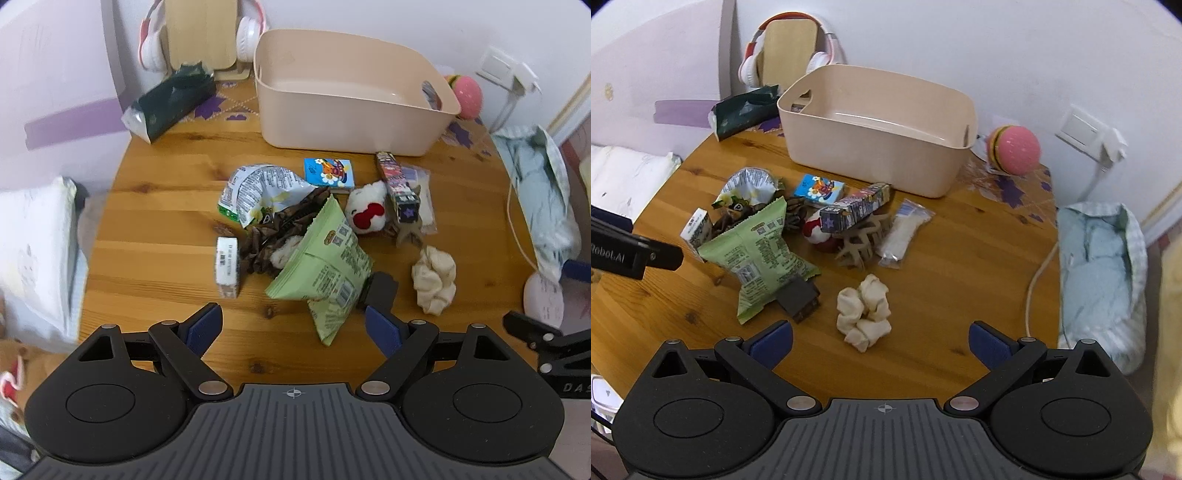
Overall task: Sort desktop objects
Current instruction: 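Grasp the green snack bag with the left tool while the right tool grasps the white cloth, then carry both held items over the beige basket and open both tools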
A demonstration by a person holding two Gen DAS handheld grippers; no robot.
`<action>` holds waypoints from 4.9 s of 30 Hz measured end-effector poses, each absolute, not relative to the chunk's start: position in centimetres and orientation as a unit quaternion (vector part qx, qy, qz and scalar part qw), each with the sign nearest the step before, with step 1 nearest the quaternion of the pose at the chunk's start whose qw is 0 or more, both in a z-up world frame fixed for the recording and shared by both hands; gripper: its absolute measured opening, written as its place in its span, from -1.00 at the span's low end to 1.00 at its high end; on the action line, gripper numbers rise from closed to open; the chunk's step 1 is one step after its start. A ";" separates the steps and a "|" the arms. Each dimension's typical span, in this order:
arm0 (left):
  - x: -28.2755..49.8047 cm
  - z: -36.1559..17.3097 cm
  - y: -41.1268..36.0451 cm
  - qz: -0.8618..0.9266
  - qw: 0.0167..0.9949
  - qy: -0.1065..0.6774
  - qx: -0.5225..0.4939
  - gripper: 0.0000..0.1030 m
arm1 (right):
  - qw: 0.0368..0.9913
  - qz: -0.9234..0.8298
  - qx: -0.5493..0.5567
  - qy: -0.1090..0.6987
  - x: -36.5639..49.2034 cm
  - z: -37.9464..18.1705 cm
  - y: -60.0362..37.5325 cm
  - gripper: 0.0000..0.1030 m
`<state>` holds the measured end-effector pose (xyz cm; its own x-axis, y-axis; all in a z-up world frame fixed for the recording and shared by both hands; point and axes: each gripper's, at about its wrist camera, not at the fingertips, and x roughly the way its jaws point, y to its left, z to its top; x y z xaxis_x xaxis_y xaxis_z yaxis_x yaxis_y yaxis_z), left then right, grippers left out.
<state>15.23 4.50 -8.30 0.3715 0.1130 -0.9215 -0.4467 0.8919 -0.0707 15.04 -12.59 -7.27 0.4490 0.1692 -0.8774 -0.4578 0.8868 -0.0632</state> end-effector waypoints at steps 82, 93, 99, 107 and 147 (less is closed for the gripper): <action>20.3 -10.2 9.6 0.279 0.829 0.399 -0.275 0.03 | 0.837 0.277 -0.044 0.469 24.3 -12.7 -15.0 -0.60; 23.5 -6.6 11.7 0.287 0.854 0.359 -0.243 0.03 | 0.861 0.285 -0.058 0.417 28.3 -9.2 -13.7 -0.59; 26.1 -5.2 13.3 0.289 0.866 0.339 -0.228 0.03 | 0.873 0.283 -0.062 0.392 31.1 -7.6 -12.7 -0.59; 30.6 -4.2 15.5 0.288 0.878 0.322 -0.207 0.03 | 0.886 0.269 -0.086 0.369 34.6 -7.0 -11.0 -0.58; 36.3 -9.4 18.6 0.295 0.850 0.407 -0.155 0.34 | 0.882 0.203 -0.111 0.411 40.1 -12.3 -8.8 0.95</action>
<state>36.35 18.65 -9.44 0.4941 0.3759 -0.7840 -0.6286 0.7774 -0.0234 40.05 -8.80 -12.27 0.5793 0.2666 -0.7703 -0.4495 0.8928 -0.0291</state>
